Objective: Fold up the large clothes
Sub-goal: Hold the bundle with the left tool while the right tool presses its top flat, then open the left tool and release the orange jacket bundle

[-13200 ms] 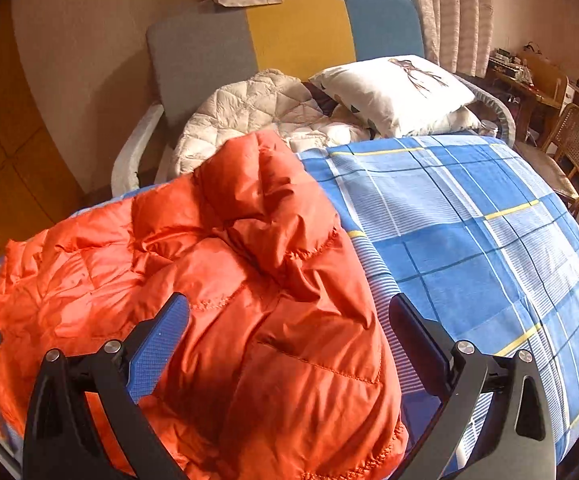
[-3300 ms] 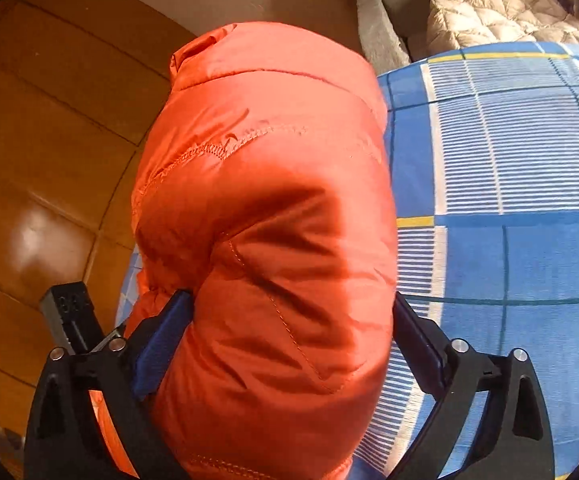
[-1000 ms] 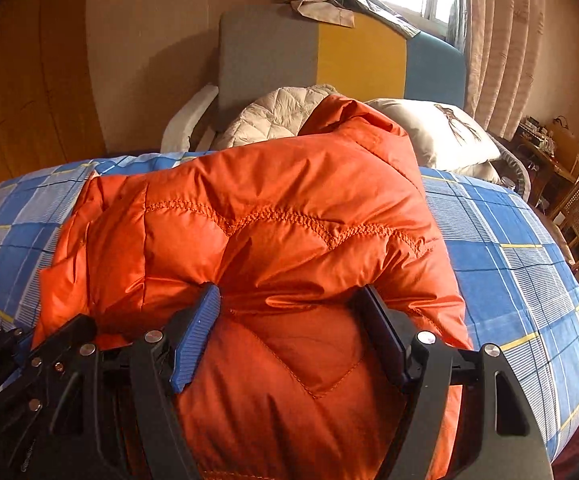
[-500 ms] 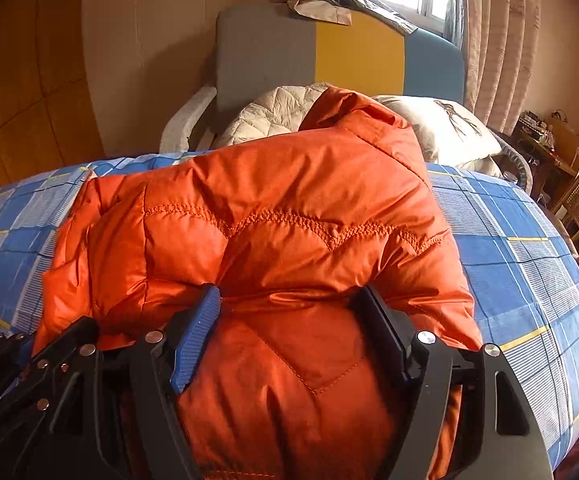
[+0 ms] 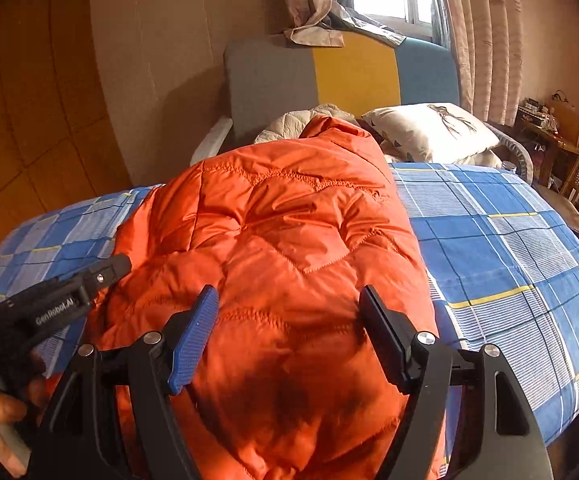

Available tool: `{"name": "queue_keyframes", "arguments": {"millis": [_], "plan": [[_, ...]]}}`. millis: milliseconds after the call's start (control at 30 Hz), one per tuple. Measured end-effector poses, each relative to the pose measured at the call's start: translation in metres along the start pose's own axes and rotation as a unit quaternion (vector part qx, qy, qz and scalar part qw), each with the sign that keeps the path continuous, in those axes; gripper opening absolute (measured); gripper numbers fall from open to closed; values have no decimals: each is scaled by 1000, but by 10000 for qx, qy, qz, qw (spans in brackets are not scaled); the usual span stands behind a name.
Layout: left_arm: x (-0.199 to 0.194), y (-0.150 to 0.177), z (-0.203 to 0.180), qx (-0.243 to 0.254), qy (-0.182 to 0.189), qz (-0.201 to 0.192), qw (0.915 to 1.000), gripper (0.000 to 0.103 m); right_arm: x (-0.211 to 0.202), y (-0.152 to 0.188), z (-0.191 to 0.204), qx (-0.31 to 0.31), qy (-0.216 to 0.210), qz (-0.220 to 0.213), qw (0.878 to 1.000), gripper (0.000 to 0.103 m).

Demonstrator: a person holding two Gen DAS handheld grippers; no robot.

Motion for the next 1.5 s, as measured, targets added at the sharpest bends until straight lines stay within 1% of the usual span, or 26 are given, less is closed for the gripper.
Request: {"name": "queue_keyframes", "arguments": {"millis": [100,233,367,467,533,600,667,833,933,1067,1200,1267,1300,1467,1500], "plan": [[-16,-4,-5,42,-88,-240,9997,45,-8,8,-2,10,-25,17,10000,72],[-29,-12,-21,240,68,-374,9990,45,-17,21,0,-21,-50,12,10000,73],[-22,-20,-46,654,181,-279,9973,45,-19,32,2,-112,-61,34,9999,74],[2,-21,-55,769,107,49,9970,44,-18,37,4,-141,-89,55,9998,74],[17,-18,-52,735,13,247,9970,44,-16,39,5,-179,-99,86,9998,74],[27,-13,-44,636,-27,281,9976,43,-14,40,7,-235,-135,115,9996,74],[35,-6,-37,667,-77,250,9974,43,-11,42,12,-305,-127,165,9993,74],[49,9,-19,517,130,173,9984,44,6,47,23,-465,114,207,9986,75],[50,12,-14,461,183,176,9986,44,7,47,29,-513,252,206,9982,75],[41,14,-10,365,65,169,9992,44,1,42,28,-496,331,226,9980,75],[28,17,-10,350,-75,85,9993,56,-7,38,25,-383,353,234,9984,75],[20,18,-12,368,-141,27,9992,59,-12,37,24,-350,365,218,9985,76],[16,19,-12,388,-144,-4,9991,60,-14,37,24,-345,383,209,9985,79],[-5,23,-13,340,-185,-172,9991,66,-23,36,20,-298,422,153,9985,79],[-8,23,-13,314,-149,-182,9992,67,-24,36,20,-294,445,149,9985,81]]}}
Point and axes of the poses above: each gripper's, at about its wrist camera, not at the fingertips, and x roughly the way its jaws point, z to its left, y to its underside, the point moved 2 cm from there along x, roughly the way its jaws point, and after that the axes turned 2 degrees about -x, right-handed, at the moved point
